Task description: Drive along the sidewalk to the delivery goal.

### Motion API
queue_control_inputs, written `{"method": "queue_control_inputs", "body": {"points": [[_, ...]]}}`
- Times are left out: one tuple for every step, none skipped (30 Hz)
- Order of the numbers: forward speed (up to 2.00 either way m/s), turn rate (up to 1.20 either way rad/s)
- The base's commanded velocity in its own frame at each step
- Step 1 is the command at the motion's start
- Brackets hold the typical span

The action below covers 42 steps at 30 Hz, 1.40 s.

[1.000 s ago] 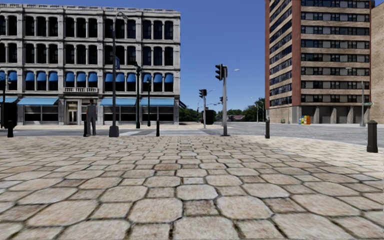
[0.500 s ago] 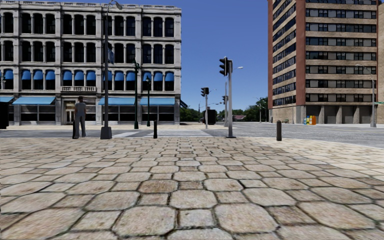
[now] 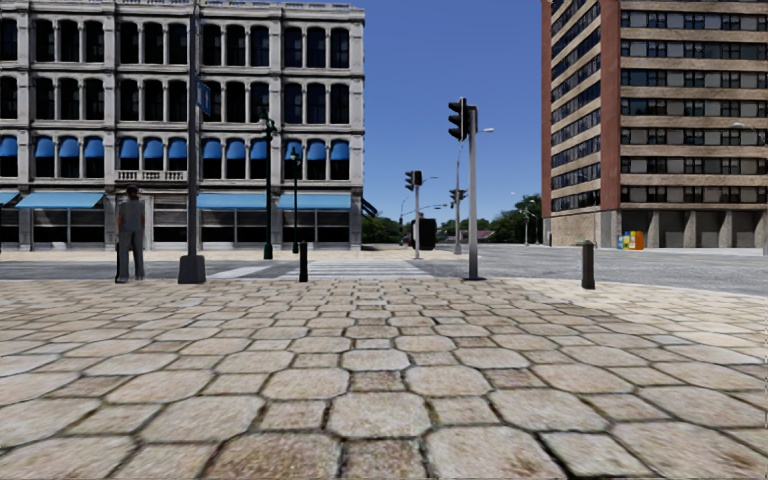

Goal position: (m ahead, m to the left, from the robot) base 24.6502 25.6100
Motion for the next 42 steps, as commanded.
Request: {"method": "queue_control_inputs", "body": {"points": [[1.91, 0.19], [1.91, 0.19], [1.91, 0.19], [1.91, 0.19], [1.91, 0.19], [1.91, 0.19], [1.91, 0.19], [1.91, 0.19], [1.91, 0.19], [1.91, 0.19], [1.91, 0.19], [1.91, 0.19], [1.91, 0.19], [1.91, 0.19], [1.91, 0.19], [1.91, 0.19], [1.91, 0.19], [1.91, 0.19], [1.91, 0.19], [1.91, 0.19], [1.91, 0.17], [1.91, 0.12], [1.91, 0.12], [1.91, 0.10], [1.91, 0.10], [1.91, 0.10], [1.91, 0.09], [1.91, 0.09], [1.91, 0.09], [1.91, 0.09], [1.91, 0.09], [1.91, 0.04], [1.91, 0.00], [1.91, 0.00], [1.91, 0.00], [1.91, 0.00], [1.91, 0.00], [1.91, 0.00], [1.91, 0.00], [1.91, 0.00], [1.91, 0.00], [1.92, 0.00]]}}
